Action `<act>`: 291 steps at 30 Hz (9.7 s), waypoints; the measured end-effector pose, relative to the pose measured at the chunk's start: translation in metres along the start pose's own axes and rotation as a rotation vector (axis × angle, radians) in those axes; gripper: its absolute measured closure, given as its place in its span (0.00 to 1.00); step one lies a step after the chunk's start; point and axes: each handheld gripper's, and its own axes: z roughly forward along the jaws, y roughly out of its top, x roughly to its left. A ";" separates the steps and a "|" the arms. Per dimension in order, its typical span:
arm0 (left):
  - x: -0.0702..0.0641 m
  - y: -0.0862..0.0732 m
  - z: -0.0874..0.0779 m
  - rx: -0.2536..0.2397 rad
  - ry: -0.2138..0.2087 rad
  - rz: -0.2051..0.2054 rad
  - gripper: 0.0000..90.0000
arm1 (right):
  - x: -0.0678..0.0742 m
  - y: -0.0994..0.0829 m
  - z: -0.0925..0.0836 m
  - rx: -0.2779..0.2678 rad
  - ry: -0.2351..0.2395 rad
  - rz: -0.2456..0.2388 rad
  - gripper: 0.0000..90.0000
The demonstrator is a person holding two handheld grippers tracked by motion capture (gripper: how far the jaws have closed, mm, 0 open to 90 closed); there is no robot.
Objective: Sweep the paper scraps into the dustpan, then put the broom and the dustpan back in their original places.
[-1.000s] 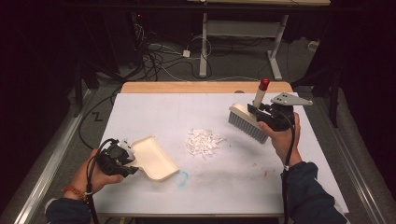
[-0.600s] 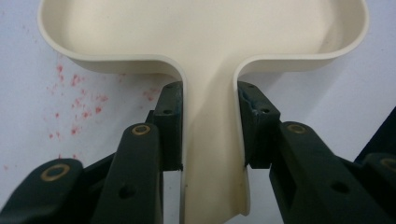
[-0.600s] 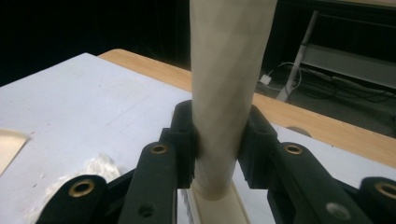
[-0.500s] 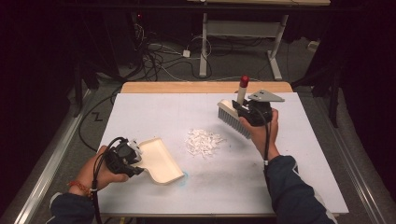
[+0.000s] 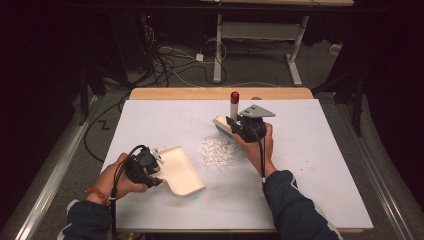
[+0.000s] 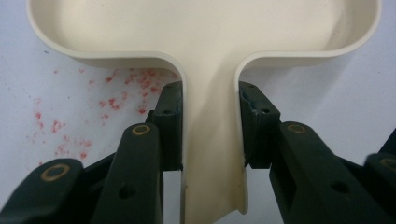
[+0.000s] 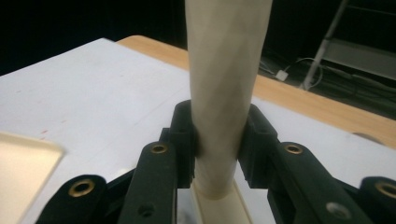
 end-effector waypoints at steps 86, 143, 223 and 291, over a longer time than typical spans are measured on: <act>-0.009 0.011 0.027 0.083 -0.080 -0.114 0.70 | 0.108 -0.014 -0.036 -0.020 0.201 -0.147 0.79; -0.015 0.013 0.032 0.104 -0.037 -0.084 0.70 | 0.096 -0.003 -0.092 0.042 0.403 -0.214 0.79; -0.009 0.005 0.029 0.146 -0.058 -0.100 0.70 | 0.101 -0.011 -0.088 -0.010 0.393 -0.212 0.79; 0.011 -0.032 0.032 -0.199 0.076 -0.441 0.70 | -0.073 -0.040 -0.207 0.229 0.404 -0.067 0.79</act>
